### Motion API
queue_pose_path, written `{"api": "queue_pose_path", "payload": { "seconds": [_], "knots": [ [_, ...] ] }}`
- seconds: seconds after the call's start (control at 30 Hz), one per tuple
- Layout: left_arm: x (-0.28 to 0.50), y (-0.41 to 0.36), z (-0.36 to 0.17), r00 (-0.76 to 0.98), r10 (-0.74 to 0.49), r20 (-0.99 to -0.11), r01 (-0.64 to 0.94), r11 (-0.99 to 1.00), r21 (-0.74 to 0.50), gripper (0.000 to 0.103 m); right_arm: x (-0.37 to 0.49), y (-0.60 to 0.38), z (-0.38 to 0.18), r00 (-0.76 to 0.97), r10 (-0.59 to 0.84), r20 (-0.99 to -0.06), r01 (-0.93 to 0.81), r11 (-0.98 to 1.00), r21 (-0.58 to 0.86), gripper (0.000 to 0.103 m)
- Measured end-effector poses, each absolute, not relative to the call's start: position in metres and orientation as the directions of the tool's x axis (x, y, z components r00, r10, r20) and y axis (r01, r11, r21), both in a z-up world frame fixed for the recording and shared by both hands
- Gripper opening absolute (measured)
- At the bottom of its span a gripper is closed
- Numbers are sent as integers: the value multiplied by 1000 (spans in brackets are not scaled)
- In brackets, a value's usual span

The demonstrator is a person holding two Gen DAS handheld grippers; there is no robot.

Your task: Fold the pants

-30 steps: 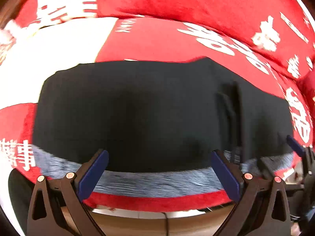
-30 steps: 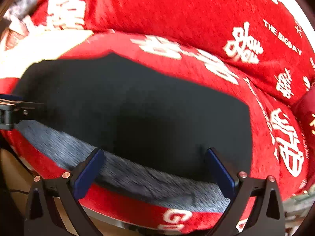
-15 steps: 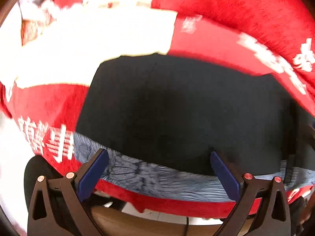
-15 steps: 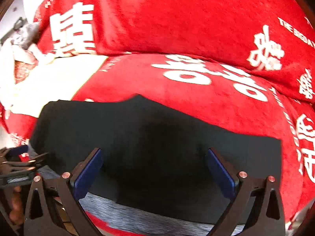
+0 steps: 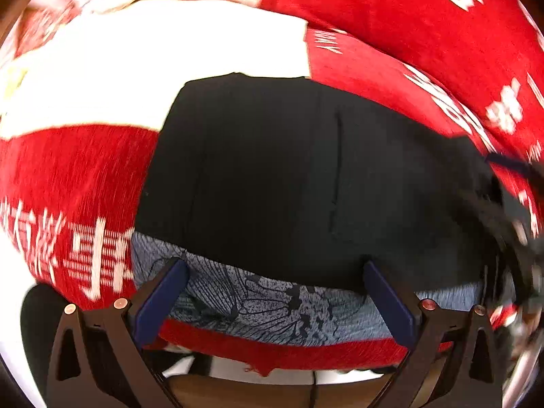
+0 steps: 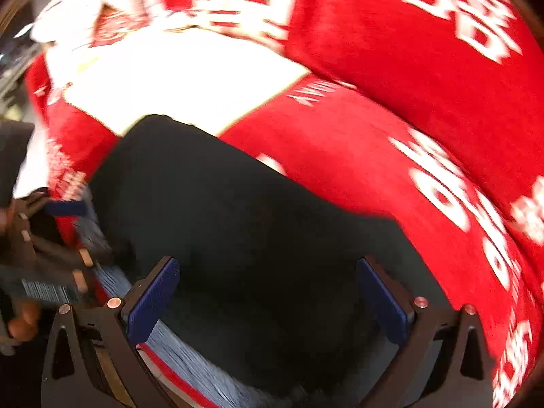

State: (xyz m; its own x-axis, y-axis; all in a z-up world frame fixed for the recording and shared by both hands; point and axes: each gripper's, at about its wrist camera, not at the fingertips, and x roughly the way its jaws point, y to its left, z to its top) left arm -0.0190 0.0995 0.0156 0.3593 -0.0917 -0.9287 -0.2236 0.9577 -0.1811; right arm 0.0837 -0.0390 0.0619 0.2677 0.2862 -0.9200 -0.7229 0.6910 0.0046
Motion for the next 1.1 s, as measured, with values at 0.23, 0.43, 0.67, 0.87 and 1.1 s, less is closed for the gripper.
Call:
{"api": "queue_pose_path", "payload": {
  "seconds": [0.23, 0.43, 0.67, 0.87, 1.1],
  "knots": [
    [-36, 136, 28, 401, -272, -875, -89, 939, -333, 103, 116, 37, 11, 67, 281, -957, -878, 472, 77, 103],
    [-37, 188, 26, 428, -296, -854, -160, 905, -393, 103, 125, 68, 0, -68, 238, -969, -912, 380, 157, 93],
    [-34, 221, 24, 459, -412, -788, -125, 847, -516, 103, 84, 53, 45, 67, 310, -948, -965, 263, 18, 25],
    [3, 211, 35, 445, -498, -744, 130, 858, -496, 103, 48, 32, 85, 136, 430, -893, -976, 212, -47, 24],
    [41, 201, 25, 311, -634, -708, 335, 770, -543, 103, 43, 11, 106, 127, 478, -869, -981, 188, -40, 24]
  ]
}}
